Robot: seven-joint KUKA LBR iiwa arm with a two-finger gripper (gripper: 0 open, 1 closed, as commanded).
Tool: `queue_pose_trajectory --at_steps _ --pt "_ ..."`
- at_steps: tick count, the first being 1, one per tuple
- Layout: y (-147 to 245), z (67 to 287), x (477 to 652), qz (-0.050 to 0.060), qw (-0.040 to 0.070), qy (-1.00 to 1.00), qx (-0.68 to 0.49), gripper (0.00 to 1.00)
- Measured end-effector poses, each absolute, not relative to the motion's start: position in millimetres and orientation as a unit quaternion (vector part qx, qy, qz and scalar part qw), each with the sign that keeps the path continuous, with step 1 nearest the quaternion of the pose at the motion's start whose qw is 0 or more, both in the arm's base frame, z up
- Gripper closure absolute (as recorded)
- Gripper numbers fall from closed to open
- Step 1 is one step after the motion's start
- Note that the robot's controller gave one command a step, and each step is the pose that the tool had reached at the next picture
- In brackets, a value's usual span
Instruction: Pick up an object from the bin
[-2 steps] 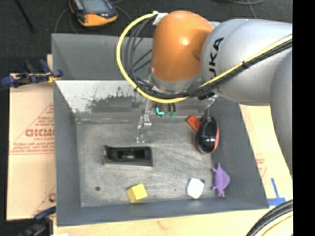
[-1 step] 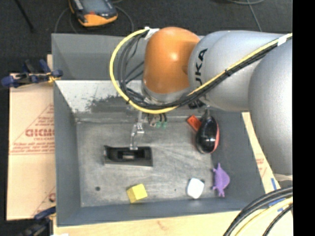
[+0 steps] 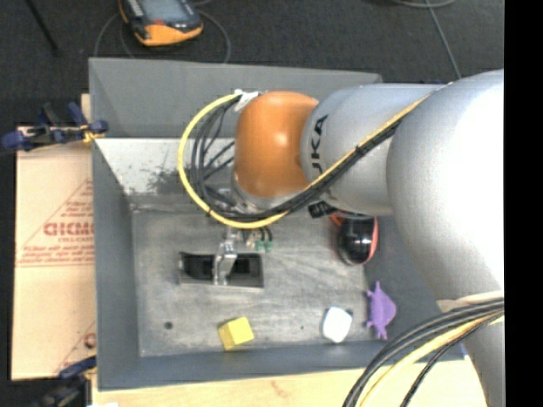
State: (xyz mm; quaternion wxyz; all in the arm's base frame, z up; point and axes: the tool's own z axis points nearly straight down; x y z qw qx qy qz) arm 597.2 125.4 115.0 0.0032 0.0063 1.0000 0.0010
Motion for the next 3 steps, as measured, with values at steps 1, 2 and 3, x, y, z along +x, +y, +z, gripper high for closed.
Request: queue_pose_trajectory --at_steps 1,2,3 --pt "125 76 584.3 0.003 -0.001 0.999 -0.040 1.00" --pt "125 76 584.4 0.003 -0.001 0.999 -0.039 1.00" --pt "84 247 582.6 -0.001 0.002 0.999 -0.050 1.00"
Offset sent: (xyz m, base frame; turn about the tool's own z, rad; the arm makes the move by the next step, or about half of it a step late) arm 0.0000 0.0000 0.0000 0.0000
